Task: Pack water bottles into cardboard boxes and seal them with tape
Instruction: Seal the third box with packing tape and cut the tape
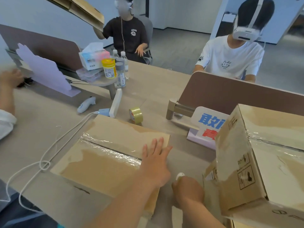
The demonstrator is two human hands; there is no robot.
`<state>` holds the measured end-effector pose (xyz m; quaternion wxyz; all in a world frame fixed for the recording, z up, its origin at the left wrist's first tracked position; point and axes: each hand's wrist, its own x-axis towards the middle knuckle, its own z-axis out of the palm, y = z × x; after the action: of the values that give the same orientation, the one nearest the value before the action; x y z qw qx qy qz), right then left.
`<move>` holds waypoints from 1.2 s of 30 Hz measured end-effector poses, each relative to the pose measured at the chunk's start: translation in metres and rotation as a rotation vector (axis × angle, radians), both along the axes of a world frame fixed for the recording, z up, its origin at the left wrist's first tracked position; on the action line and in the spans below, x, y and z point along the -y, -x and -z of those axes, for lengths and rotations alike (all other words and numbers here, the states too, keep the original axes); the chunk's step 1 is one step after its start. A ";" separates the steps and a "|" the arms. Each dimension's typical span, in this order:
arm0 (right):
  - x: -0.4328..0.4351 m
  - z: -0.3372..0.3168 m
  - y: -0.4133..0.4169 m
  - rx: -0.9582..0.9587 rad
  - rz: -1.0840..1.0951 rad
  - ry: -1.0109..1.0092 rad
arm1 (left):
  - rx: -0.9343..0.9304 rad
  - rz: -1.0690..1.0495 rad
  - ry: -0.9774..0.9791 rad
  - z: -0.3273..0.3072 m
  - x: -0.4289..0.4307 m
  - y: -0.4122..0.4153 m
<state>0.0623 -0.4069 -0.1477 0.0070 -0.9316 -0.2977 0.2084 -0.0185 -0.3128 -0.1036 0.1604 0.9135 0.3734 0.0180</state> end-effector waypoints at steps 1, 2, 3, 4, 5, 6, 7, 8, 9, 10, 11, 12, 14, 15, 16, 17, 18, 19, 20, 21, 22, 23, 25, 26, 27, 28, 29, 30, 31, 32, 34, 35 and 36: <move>-0.004 -0.001 -0.001 -0.028 0.036 -0.052 | 0.006 -0.006 0.011 -0.001 0.000 -0.001; -0.007 -0.004 -0.003 -0.060 0.076 -0.091 | 0.005 -0.015 0.021 -0.003 0.001 -0.003; -0.008 -0.006 -0.004 -0.089 0.119 -0.125 | -0.002 -0.026 0.033 -0.007 0.002 -0.004; -0.007 -0.007 -0.004 -0.113 0.159 -0.160 | -0.007 -0.040 0.043 -0.010 0.003 -0.007; -0.006 -0.008 -0.005 -0.136 0.190 -0.202 | -0.009 -0.055 0.045 -0.012 0.003 -0.010; -0.004 -0.008 -0.006 -0.164 0.218 -0.249 | -0.007 -0.070 0.039 -0.013 0.003 -0.012; -0.001 -0.007 -0.007 -0.189 0.238 -0.304 | -0.001 -0.085 0.035 -0.012 0.004 -0.015; 0.000 -0.008 -0.007 -0.215 0.252 -0.373 | 0.007 -0.098 0.035 -0.011 0.004 -0.015; 0.002 -0.007 -0.009 -0.235 0.263 -0.450 | 0.015 -0.105 0.037 -0.009 0.004 -0.015; 0.002 -0.006 -0.011 -0.251 0.274 -0.522 | 0.013 -0.104 0.035 -0.008 0.004 -0.015; 0.001 -0.004 -0.013 -0.263 0.282 -0.573 | 0.002 -0.099 0.030 -0.007 0.003 -0.015; 0.000 -0.002 -0.015 -0.260 0.275 -0.603 | -0.018 -0.092 0.023 -0.007 0.004 -0.015; -0.005 0.005 -0.019 -0.203 0.250 -0.625 | -0.070 -0.074 0.014 -0.009 0.005 -0.016; -0.008 0.009 -0.022 -0.164 0.241 -0.635 | -0.094 -0.062 0.012 -0.009 0.005 -0.017; -0.011 0.014 -0.026 -0.133 0.231 -0.643 | -0.113 -0.050 0.011 -0.008 0.005 -0.019; -0.015 0.019 -0.031 -0.101 0.219 -0.645 | -0.122 -0.044 0.015 -0.008 0.004 -0.019; -0.019 0.023 -0.036 -0.066 0.212 -0.639 | -0.121 -0.043 0.019 -0.007 0.004 -0.018; -0.023 0.027 -0.040 -0.020 0.212 -0.618 | -0.112 -0.043 0.020 -0.006 0.004 -0.018; -0.027 0.030 -0.045 0.035 0.217 -0.589 | -0.099 -0.046 0.019 -0.005 0.004 -0.017; -0.031 0.034 -0.049 0.088 0.214 -0.563 | -0.080 -0.050 0.017 -0.003 0.005 -0.018; -0.033 0.038 -0.053 0.119 0.208 -0.535 | -0.059 -0.056 0.020 -0.003 0.006 -0.018; -0.036 0.043 -0.052 0.122 0.201 -0.492 | -0.031 -0.060 0.027 -0.002 0.005 -0.016; -0.032 0.050 -0.053 0.112 0.181 -0.367 | 0.045 -0.066 0.084 -0.003 0.004 -0.016; -0.030 0.054 -0.053 0.105 0.152 -0.308 | 0.102 -0.081 0.146 -0.005 0.002 -0.014; -0.027 0.057 -0.052 0.108 0.122 -0.256 | 0.174 -0.095 0.224 -0.007 0.000 -0.012; -0.025 0.059 -0.052 0.116 0.100 -0.217 | 0.247 -0.105 0.309 -0.010 -0.004 -0.009; -0.025 0.056 -0.050 0.126 0.080 -0.213 | 0.330 -0.117 0.389 -0.014 -0.007 -0.006; -0.028 0.050 -0.047 0.123 0.082 -0.271 | 0.424 -0.140 0.483 -0.018 -0.011 -0.003; -0.031 0.041 -0.041 0.109 0.112 -0.389 | 0.537 -0.182 0.578 -0.023 -0.014 0.001; -0.034 0.025 -0.032 0.082 0.175 -0.551 | 0.652 -0.242 0.650 -0.030 -0.019 0.008; -0.041 -0.013 -0.010 -0.112 0.363 -0.838 | 0.780 -0.365 0.628 -0.040 -0.034 0.027; -0.045 -0.030 0.004 -0.260 0.420 -0.900 | 0.783 -0.413 0.527 -0.044 -0.045 0.040; -0.049 -0.042 0.017 -0.383 0.438 -0.916 | 0.758 -0.448 0.413 -0.045 -0.058 0.055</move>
<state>0.0455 -0.3580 -0.1054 0.5099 -0.8188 -0.1502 0.2168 -0.0731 -0.2545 -0.0591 0.4551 0.6888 0.4720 0.3092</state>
